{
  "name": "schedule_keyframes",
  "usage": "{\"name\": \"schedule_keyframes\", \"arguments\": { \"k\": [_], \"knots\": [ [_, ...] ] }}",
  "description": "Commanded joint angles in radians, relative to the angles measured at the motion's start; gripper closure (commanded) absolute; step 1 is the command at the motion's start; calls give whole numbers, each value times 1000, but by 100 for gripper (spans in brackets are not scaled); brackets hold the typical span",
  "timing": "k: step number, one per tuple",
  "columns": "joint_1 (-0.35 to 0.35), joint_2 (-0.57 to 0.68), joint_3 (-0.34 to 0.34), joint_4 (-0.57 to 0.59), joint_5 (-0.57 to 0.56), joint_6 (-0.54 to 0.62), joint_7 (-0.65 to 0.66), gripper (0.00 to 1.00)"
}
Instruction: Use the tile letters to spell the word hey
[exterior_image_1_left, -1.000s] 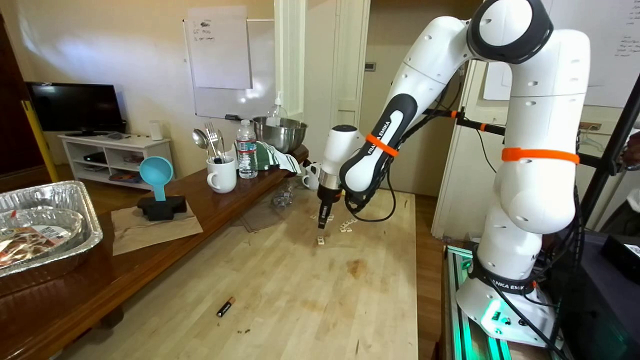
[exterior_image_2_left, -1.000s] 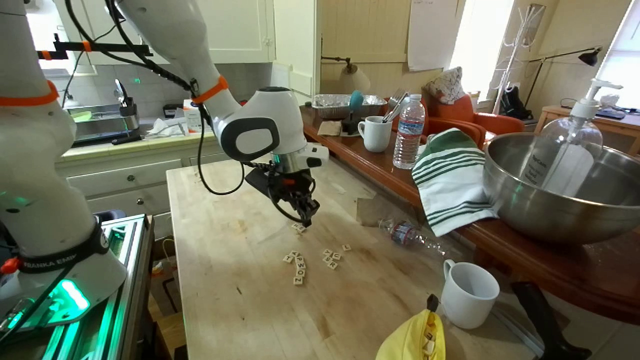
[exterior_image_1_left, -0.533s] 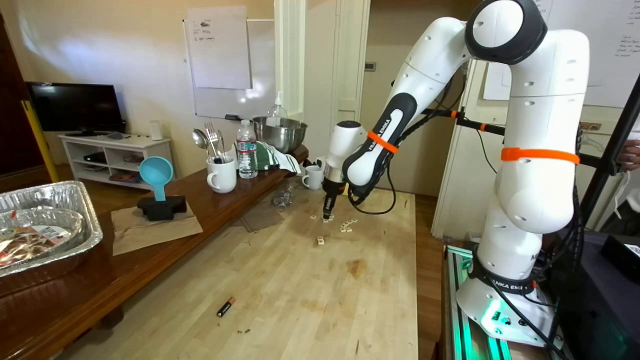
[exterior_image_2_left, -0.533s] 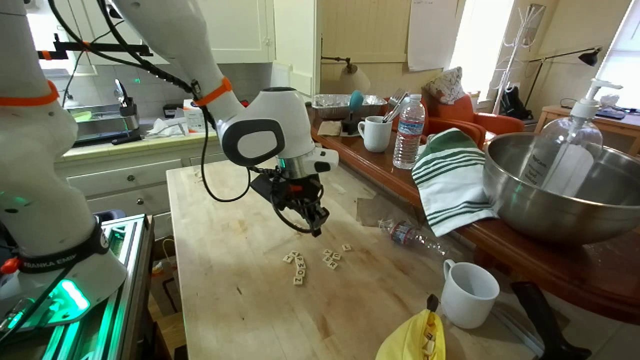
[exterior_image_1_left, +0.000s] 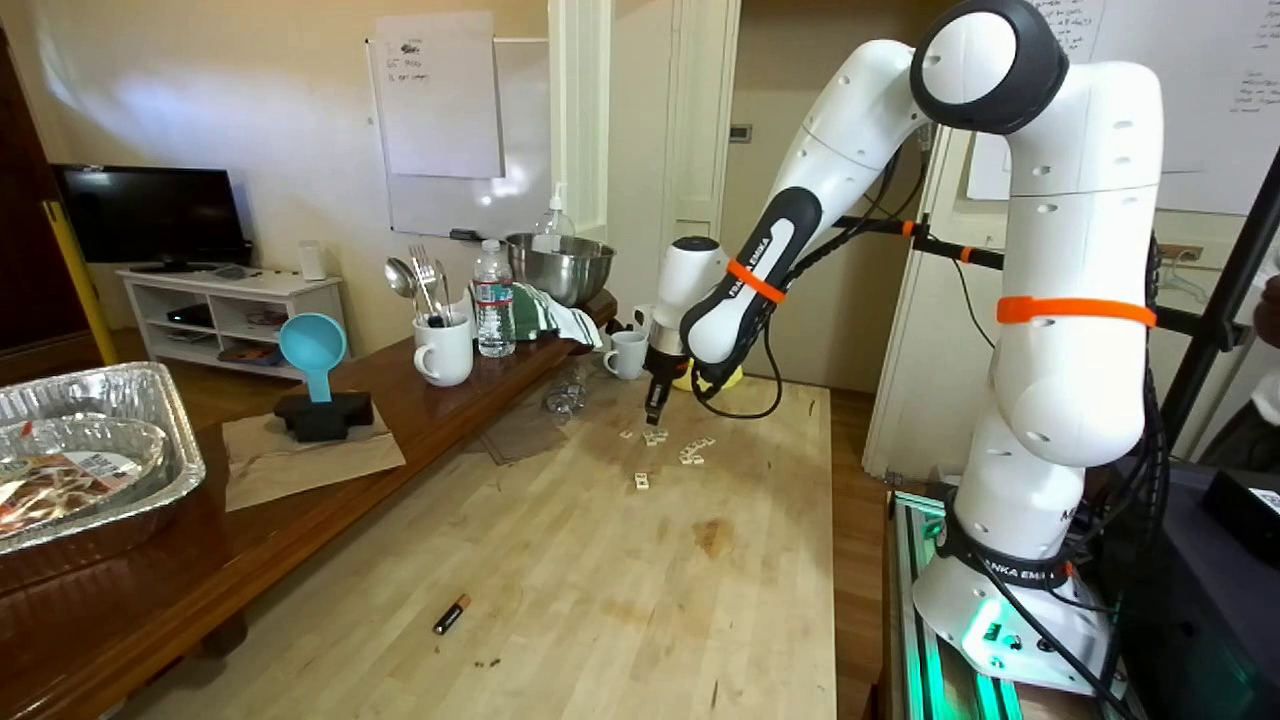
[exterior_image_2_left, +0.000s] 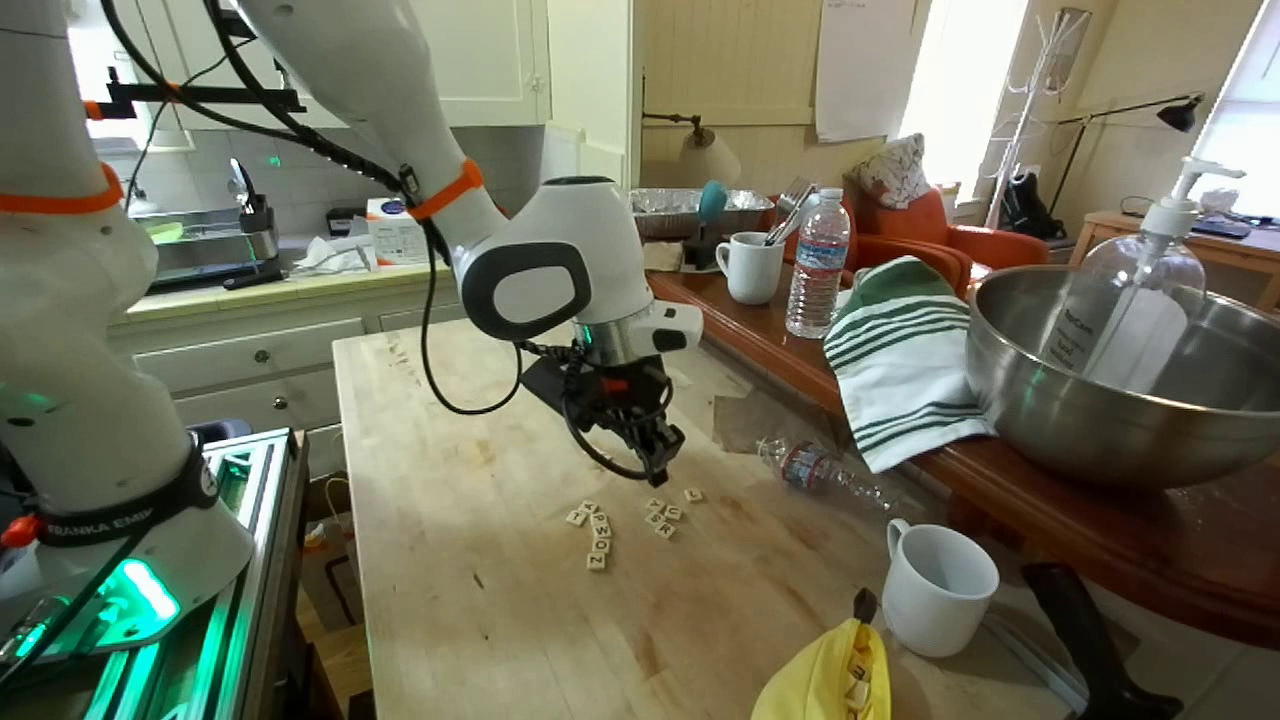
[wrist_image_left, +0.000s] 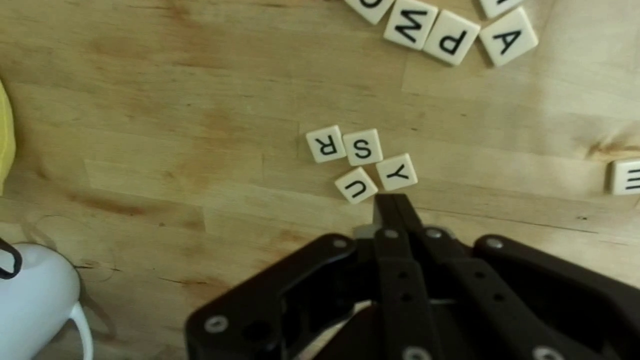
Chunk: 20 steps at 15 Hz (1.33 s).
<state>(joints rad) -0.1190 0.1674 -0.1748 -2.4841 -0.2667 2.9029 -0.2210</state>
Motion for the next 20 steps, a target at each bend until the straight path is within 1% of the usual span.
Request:
{"name": "schedule_keyframes", "arguments": {
  "k": [1,7,15,20],
  "knots": [
    [-7,0,6,2,0,-4,-2,99],
    [-10,32,4,15,-17,37,-24,100],
    [-28,70,24,24,3,77,-96,100],
    [-58,97,49,26,10,119,-168,100]
  ]
}}
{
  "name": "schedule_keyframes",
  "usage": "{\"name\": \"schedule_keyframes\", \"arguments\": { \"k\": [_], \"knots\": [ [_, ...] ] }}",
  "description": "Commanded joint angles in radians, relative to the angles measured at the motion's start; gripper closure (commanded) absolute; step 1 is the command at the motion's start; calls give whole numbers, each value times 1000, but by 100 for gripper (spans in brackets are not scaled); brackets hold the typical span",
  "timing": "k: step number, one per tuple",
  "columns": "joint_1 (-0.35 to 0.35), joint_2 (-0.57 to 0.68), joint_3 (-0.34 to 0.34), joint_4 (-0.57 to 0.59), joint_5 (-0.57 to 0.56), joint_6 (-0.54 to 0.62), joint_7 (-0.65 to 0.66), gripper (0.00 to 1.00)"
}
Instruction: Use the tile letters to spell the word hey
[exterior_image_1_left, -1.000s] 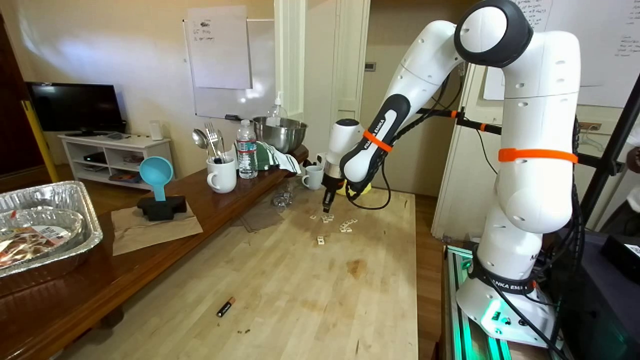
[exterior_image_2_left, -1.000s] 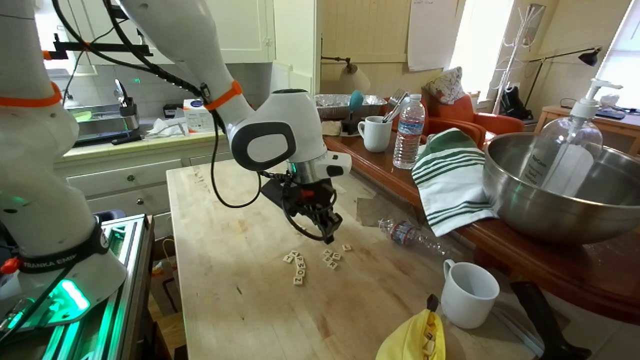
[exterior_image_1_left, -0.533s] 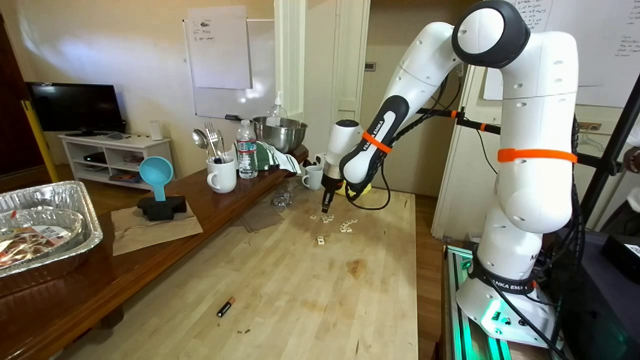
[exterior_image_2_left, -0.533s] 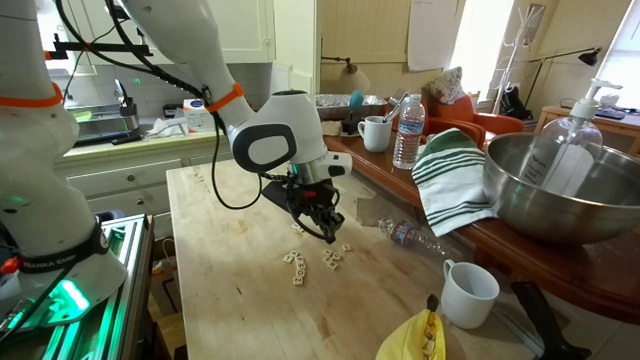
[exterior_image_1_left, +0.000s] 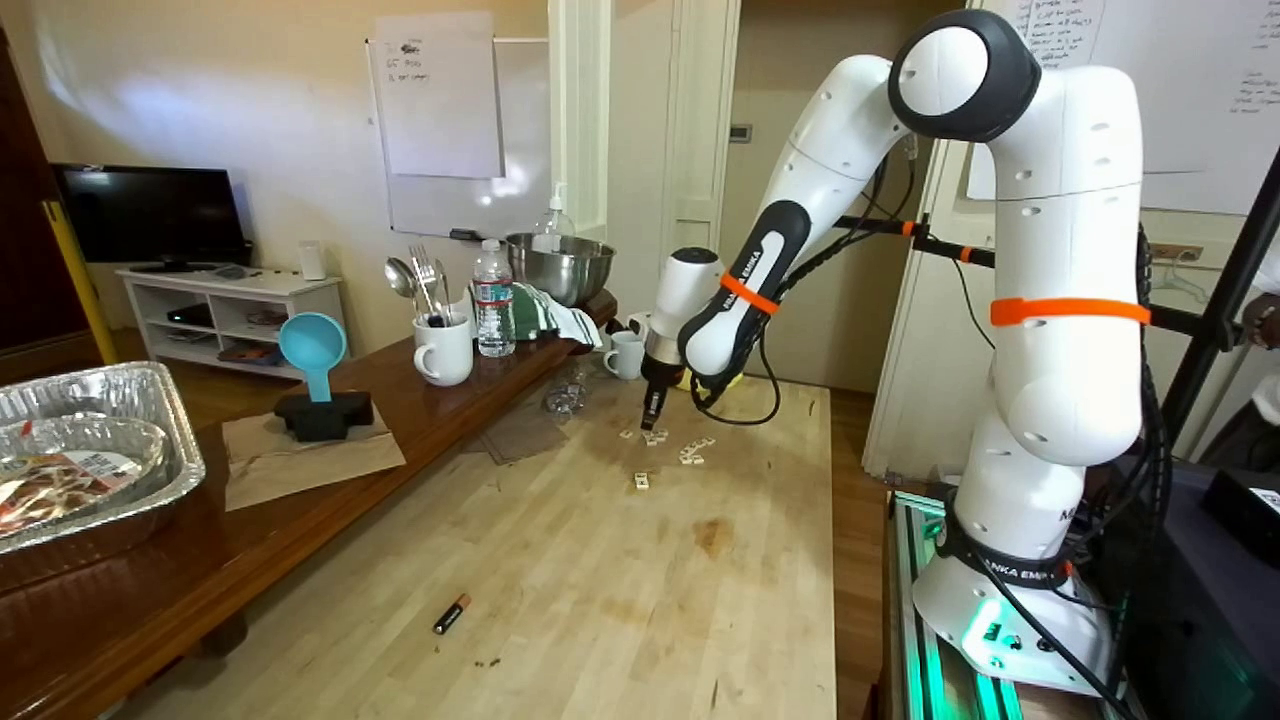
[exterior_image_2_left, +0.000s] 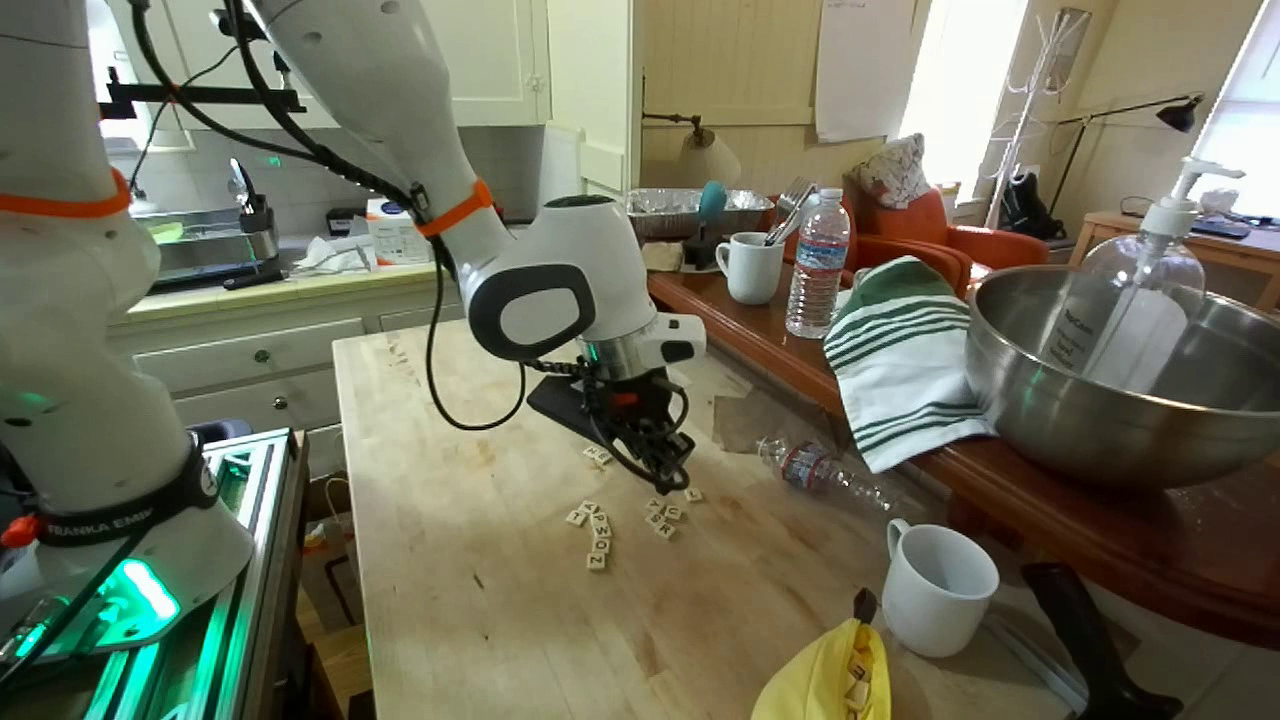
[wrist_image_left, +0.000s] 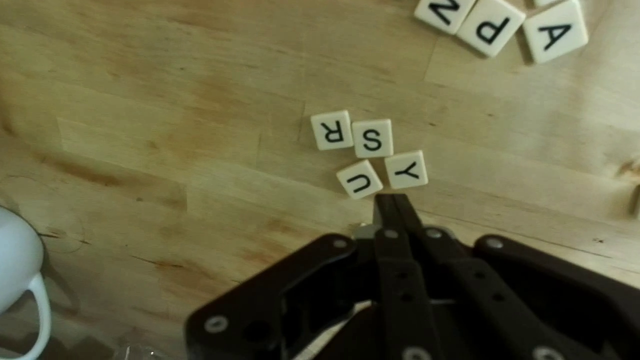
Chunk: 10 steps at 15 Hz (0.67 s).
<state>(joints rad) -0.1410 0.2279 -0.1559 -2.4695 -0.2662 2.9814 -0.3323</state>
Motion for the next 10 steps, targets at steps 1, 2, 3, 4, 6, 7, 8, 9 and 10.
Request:
{"name": "schedule_keyframes", "arguments": {
  "k": [1,2,3,4,6,7,8,9,10],
  "knots": [
    [-42,41,36,12,9,47,-69,100],
    [-49,44,41,12,8,49,-80,100],
    [-54,47,46,12,7,49,-90,100],
    [-61,48,52,13,8,49,-102,100],
    [-69,53,59,14,4,49,-120,100],
    [-76,54,65,14,4,48,-135,100],
    [-79,56,66,14,0,50,-146,100],
    [-84,57,69,13,-3,52,-160,100],
    [-93,58,79,11,1,53,-178,100]
  ]
}}
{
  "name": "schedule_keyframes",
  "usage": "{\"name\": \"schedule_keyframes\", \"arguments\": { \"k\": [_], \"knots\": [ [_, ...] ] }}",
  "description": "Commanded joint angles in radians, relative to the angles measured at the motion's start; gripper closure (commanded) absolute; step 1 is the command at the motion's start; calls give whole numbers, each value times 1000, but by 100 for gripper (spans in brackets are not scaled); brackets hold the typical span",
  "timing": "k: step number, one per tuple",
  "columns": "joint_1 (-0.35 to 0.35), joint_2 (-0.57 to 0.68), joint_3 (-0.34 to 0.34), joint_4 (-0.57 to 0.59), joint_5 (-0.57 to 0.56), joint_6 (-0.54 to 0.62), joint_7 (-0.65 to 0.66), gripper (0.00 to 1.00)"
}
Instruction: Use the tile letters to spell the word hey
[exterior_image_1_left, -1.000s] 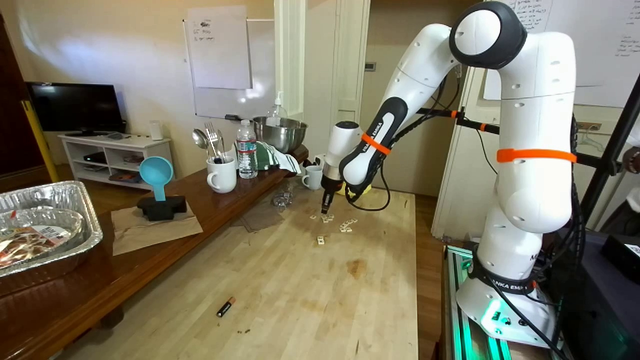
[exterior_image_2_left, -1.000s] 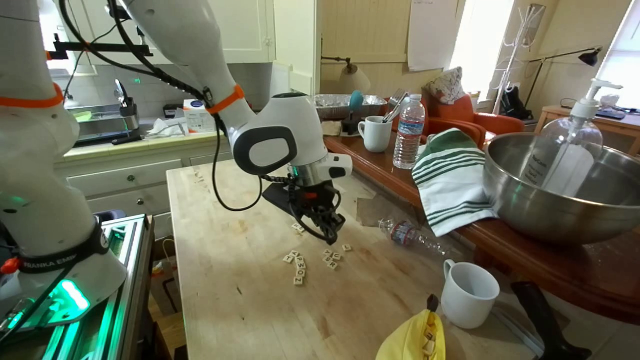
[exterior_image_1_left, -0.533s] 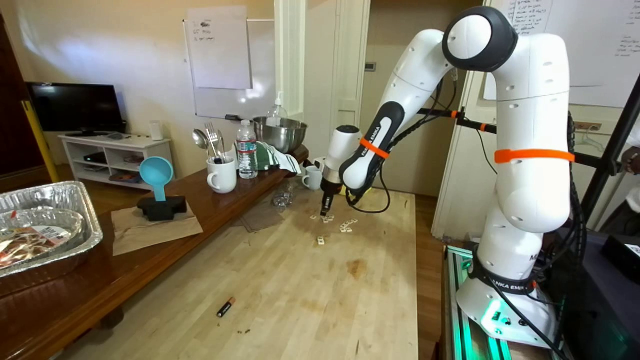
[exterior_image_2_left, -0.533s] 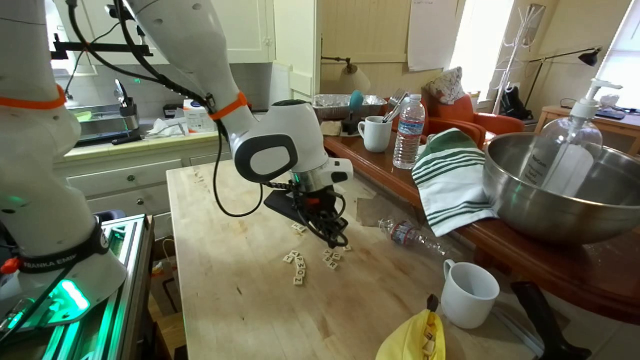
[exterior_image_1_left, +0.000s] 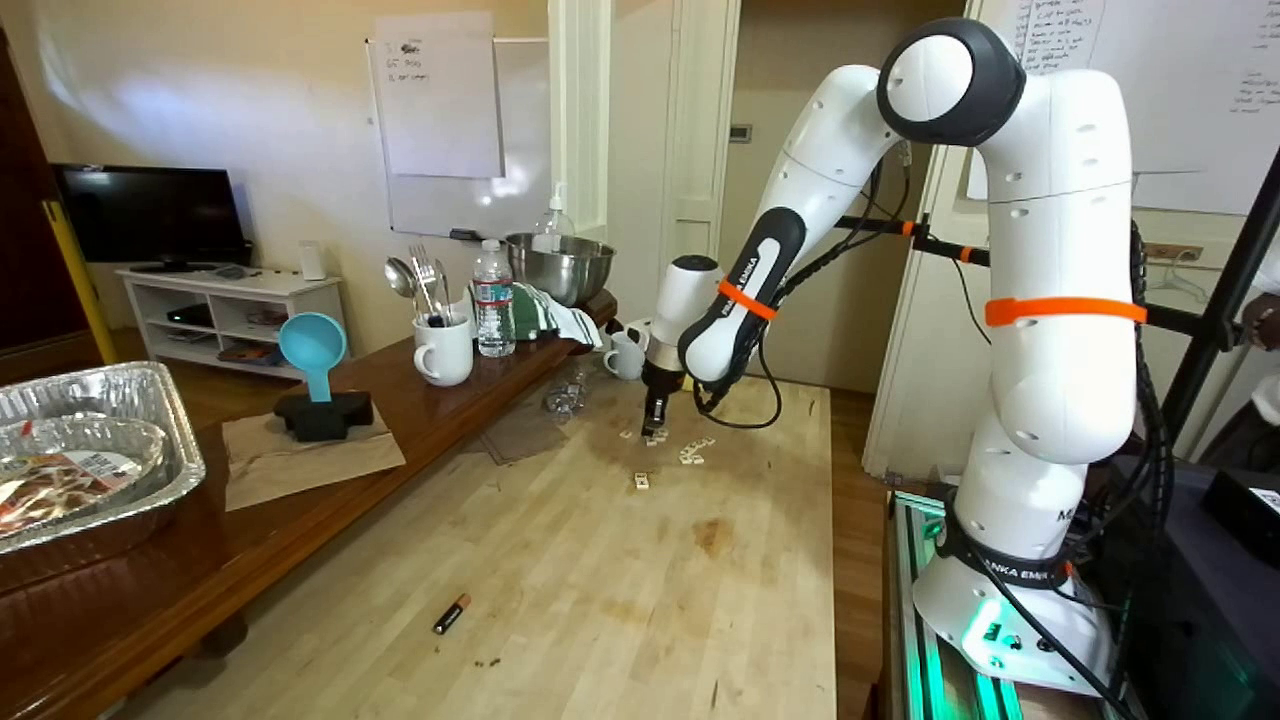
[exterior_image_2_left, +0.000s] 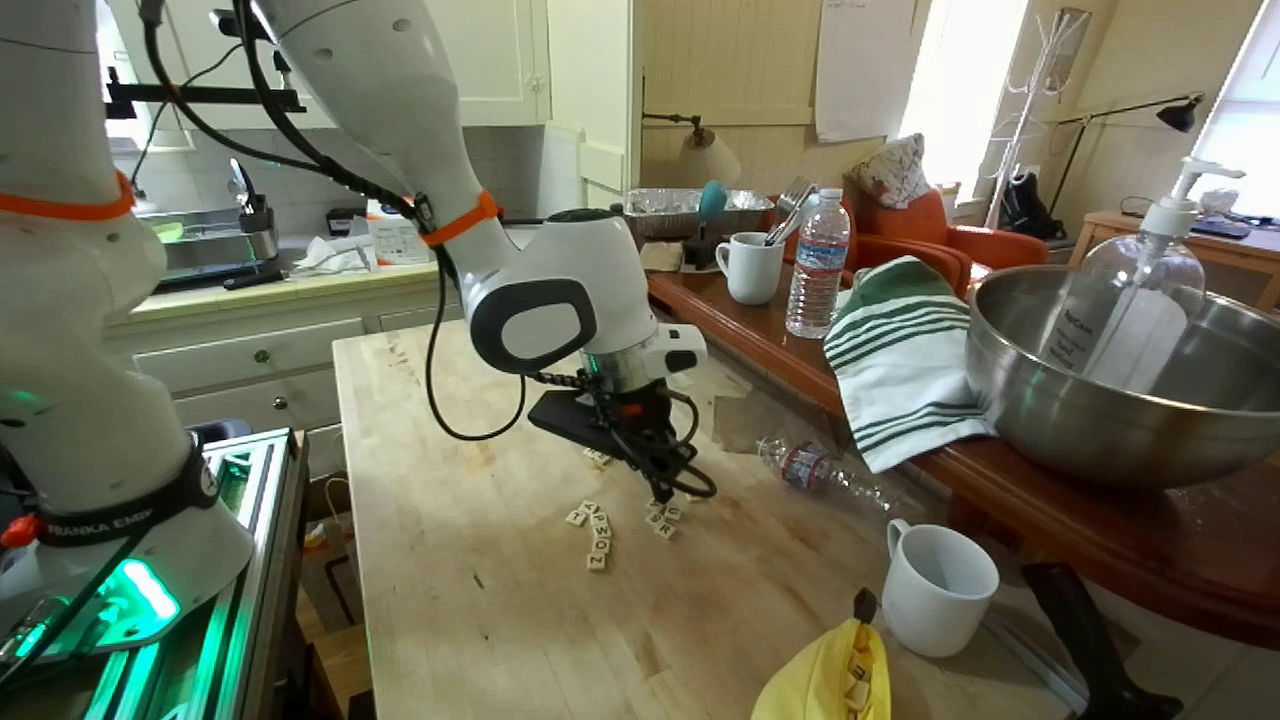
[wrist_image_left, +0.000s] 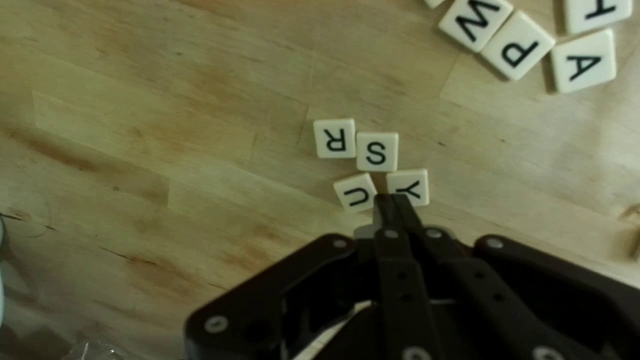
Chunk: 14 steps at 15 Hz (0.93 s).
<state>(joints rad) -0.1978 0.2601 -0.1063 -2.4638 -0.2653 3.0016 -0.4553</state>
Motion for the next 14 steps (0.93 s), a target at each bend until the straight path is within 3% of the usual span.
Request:
{"name": "schedule_keyframes", "arguments": {
  "k": [1,8,14],
  "knots": [
    [-41,28,34,5,2,35,-66,100],
    [-46,40,40,9,7,33,-50,100],
    [16,20,-9,0,-9,-6,67,100]
  ]
}}
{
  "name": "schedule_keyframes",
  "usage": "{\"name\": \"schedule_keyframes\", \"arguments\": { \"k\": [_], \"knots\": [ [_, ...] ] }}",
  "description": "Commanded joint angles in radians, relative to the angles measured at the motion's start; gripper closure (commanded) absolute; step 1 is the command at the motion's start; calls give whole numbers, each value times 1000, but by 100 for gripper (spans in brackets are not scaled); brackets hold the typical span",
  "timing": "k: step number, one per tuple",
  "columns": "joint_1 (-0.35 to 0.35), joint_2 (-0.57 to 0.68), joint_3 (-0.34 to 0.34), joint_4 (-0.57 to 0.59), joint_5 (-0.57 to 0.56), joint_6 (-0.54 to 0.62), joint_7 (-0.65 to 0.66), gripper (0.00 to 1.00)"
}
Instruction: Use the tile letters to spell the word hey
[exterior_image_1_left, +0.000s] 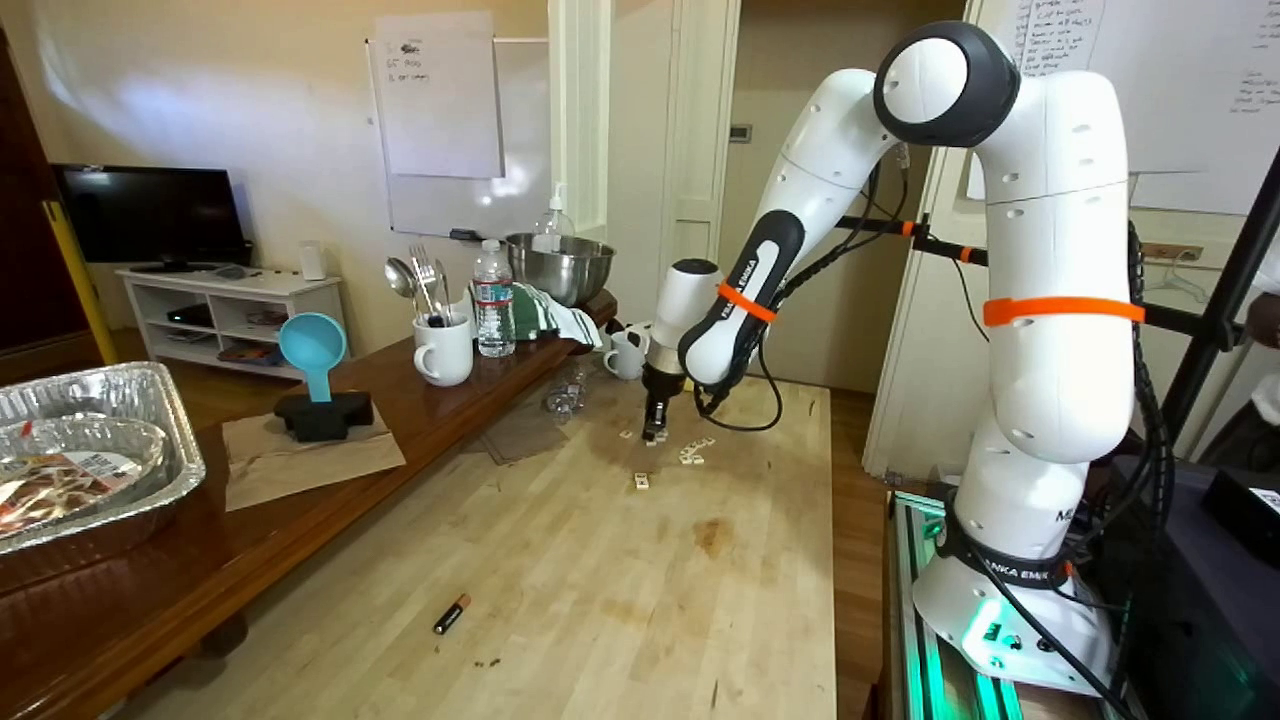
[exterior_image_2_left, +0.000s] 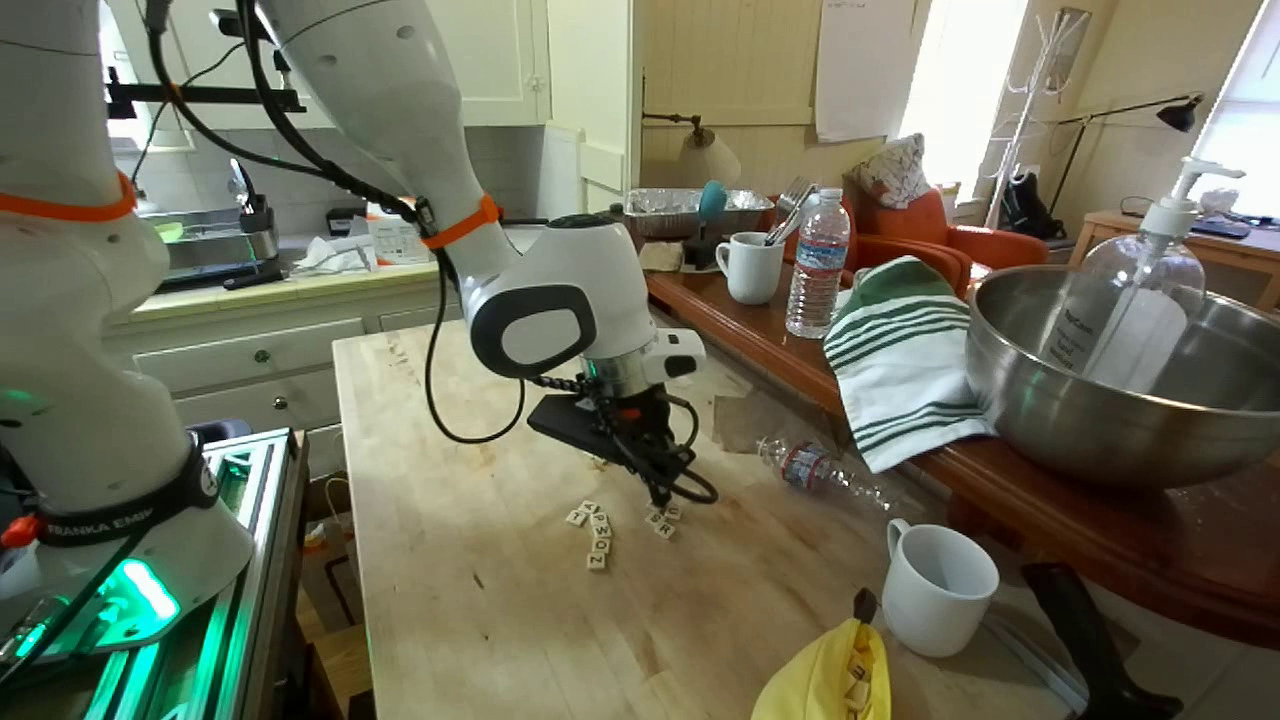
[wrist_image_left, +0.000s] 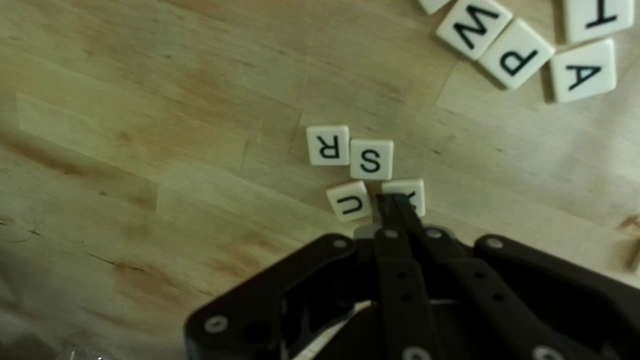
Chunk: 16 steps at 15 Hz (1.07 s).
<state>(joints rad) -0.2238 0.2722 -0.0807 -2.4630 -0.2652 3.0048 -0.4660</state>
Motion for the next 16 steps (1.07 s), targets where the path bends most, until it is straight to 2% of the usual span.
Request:
{"name": "schedule_keyframes", "arguments": {
  "k": [1,5,9,13,16],
  "knots": [
    [51,6,-39,-3,-5,-11,105,100],
    [135,-2,-110,-5,-30,-41,252,100],
    [231,-12,-187,1,-53,-119,424,100],
    [273,-23,-200,15,-77,-221,581,100],
    [275,-23,-175,32,-59,-282,676,100]
  ]
}}
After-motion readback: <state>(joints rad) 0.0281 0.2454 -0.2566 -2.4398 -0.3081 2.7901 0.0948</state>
